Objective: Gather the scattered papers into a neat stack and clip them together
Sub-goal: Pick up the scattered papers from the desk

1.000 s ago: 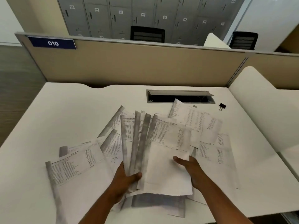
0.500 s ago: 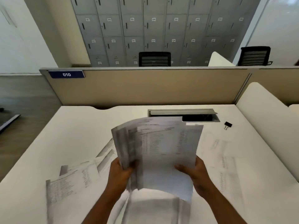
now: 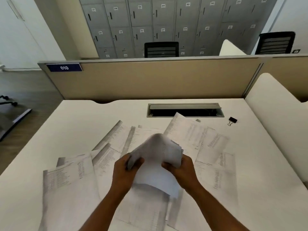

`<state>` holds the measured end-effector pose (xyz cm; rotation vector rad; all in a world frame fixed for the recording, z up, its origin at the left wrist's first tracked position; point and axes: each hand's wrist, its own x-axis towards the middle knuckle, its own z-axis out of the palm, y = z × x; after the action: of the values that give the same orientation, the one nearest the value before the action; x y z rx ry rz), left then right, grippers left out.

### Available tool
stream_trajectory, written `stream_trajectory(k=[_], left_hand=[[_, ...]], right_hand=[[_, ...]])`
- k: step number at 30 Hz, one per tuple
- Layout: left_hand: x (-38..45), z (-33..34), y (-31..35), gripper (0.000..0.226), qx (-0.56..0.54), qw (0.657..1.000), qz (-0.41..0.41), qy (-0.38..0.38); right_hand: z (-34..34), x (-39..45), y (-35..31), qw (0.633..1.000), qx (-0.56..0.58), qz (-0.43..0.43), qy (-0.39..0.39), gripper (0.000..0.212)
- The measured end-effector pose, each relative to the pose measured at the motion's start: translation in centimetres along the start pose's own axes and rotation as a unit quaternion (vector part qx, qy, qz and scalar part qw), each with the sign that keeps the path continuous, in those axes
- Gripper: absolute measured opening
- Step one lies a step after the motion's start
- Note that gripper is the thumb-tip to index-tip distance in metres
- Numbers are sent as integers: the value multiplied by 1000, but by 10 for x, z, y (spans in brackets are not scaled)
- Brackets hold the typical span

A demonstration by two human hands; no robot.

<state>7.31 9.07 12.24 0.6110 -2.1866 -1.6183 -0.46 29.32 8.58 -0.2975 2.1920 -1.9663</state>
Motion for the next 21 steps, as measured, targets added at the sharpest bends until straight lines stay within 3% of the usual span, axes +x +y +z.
stream_trajectory(k=[2, 5, 7, 11, 15, 17, 21], left_hand=[[-5, -2, 7, 17, -35, 998, -2, 58], [-9, -13, 12, 27, -66, 992, 44, 103], [-8, -13, 12, 36, -58, 994, 55, 72], [-8, 2, 6, 59, 29, 999, 43, 18], [-5, -4, 18, 21, -20, 995, 84, 49], [-4, -8, 21, 22, -34, 994, 94, 35], [2, -9, 3, 18, -8, 998, 42, -48]], right_hand=[[3, -6, -12, 999, 26, -27, 24, 19], [-10, -4, -29, 995, 45, -91, 8, 44], [-9, 3, -27, 996, 3, -94, -3, 53], [14, -2, -17, 999, -9, -44, 31, 48], [8, -8, -27, 996, 42, -46, 71, 44], [2, -6, -27, 995, 39, -60, 73, 42], [21, -6, -15, 996, -23, 17, 83, 42]])
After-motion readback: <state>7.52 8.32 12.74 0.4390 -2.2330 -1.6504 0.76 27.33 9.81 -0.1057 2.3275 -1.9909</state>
